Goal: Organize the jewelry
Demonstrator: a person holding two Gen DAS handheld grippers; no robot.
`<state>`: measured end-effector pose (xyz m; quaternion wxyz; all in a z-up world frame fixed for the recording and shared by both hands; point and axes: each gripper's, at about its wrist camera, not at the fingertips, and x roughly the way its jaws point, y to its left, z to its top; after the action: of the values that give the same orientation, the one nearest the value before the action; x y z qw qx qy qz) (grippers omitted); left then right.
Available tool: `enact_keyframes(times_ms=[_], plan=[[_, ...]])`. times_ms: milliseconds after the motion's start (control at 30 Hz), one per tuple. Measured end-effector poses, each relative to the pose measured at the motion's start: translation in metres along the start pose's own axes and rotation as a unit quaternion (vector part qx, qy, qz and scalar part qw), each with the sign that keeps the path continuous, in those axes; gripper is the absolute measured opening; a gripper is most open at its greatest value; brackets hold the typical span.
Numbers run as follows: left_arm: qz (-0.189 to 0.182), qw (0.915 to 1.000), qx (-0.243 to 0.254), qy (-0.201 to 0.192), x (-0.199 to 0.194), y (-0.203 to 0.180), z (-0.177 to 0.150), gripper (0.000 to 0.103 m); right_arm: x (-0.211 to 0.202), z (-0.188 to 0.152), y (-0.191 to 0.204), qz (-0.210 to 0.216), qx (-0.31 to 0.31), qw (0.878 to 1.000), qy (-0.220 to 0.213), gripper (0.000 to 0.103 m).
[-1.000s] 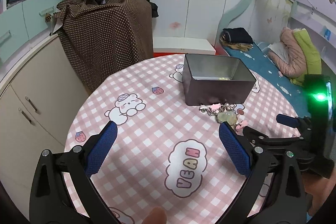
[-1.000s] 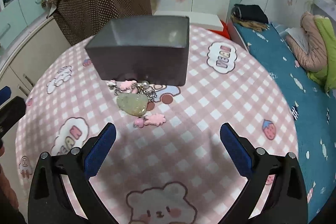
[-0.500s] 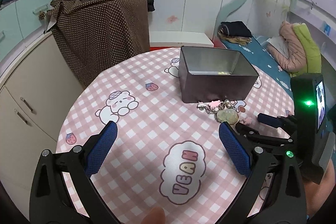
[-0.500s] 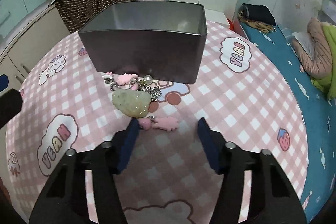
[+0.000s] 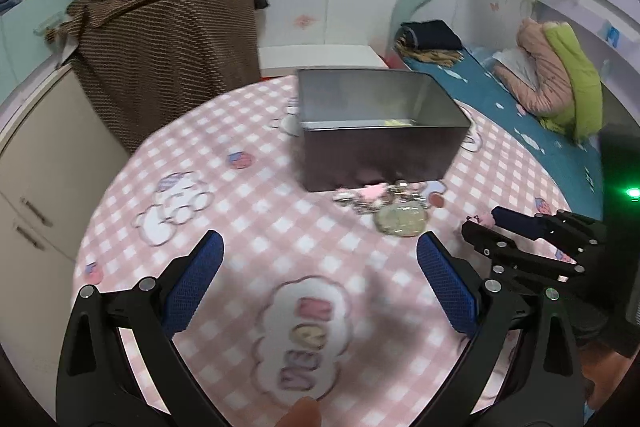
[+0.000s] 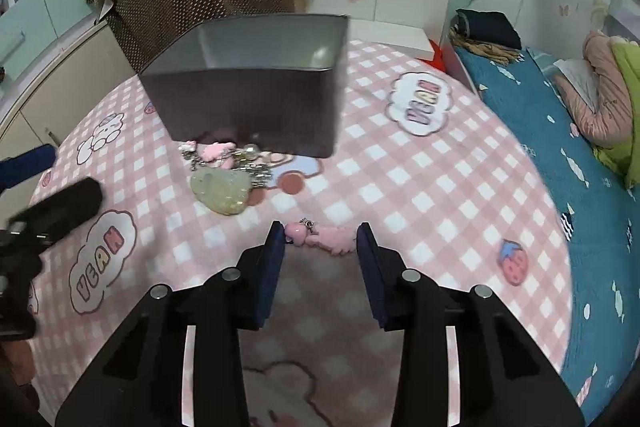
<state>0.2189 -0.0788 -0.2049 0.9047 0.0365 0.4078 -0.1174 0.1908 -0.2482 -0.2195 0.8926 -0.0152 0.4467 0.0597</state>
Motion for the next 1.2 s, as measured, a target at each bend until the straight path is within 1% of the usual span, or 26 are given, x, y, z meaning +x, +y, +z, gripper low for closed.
enact_keyframes(times_ms=[100, 233, 367, 500, 533, 600, 633, 667, 700, 767, 800, 867, 967, 1200], plan=[[-0.008, 0.9998, 0.011, 0.013, 0.018, -0.018, 0.004, 0.097, -0.006, 0.000, -0.013, -0.005, 0.011, 1.000, -0.003, 0.035], [-0.008, 0.9992, 0.006, 0.038, 0.048, -0.034, 0.008, 0.097, -0.010, -0.002, -0.027, -0.009, 0.021, 1.000, -0.005, 0.035], [0.000, 0.9987, -0.004, 0.051, 0.066, -0.039, 0.009, 0.097, -0.012, -0.005, -0.036, -0.008, 0.027, 1.000, -0.006, 0.035], [-0.003, 0.9981, -0.014, 0.060, 0.080, -0.043, 0.010, 0.096, -0.015, -0.006, -0.039, -0.004, 0.030, 1.000, -0.009, 0.035], [0.003, 0.9984, -0.010, 0.055, 0.080, -0.045, 0.009, 0.094, -0.016, -0.006, -0.039, -0.003, 0.031, 0.999, -0.011, 0.035], [0.010, 0.9988, -0.002, 0.048, 0.080, -0.049, 0.008, 0.085, -0.016, -0.006, -0.040, -0.001, 0.032, 0.999, -0.012, 0.035], [0.008, 0.9990, -0.003, 0.043, 0.078, -0.048, 0.008, 0.076, -0.017, -0.006, -0.040, 0.000, 0.032, 0.999, -0.013, 0.035], [0.005, 0.9991, -0.008, 0.042, 0.077, -0.046, 0.009, 0.071, -0.017, -0.006, -0.040, 0.001, 0.032, 0.999, -0.013, 0.035], [0.002, 0.9991, -0.013, 0.040, 0.075, -0.045, 0.009, 0.069, -0.017, -0.006, -0.040, 0.003, 0.032, 0.999, -0.013, 0.035], [0.001, 0.9992, -0.018, 0.037, 0.074, -0.041, 0.008, 0.056, -0.016, -0.006, -0.039, 0.004, 0.032, 0.999, -0.013, 0.035], [-0.001, 0.9991, -0.019, 0.037, 0.073, -0.038, 0.008, 0.053, -0.017, -0.006, -0.038, 0.005, 0.032, 0.999, -0.014, 0.035], [-0.005, 0.9991, -0.020, 0.036, 0.071, -0.033, 0.007, 0.044, -0.018, -0.006, -0.036, 0.006, 0.032, 0.999, -0.015, 0.035], [-0.019, 0.9988, -0.027, 0.036, 0.067, -0.026, 0.005, 0.043, -0.019, -0.006, -0.034, 0.008, 0.032, 0.999, -0.016, 0.035], [-0.023, 0.9987, -0.027, 0.036, 0.051, -0.013, -0.010, 0.042, -0.020, -0.007, -0.025, 0.009, 0.026, 1.000, -0.013, 0.035]])
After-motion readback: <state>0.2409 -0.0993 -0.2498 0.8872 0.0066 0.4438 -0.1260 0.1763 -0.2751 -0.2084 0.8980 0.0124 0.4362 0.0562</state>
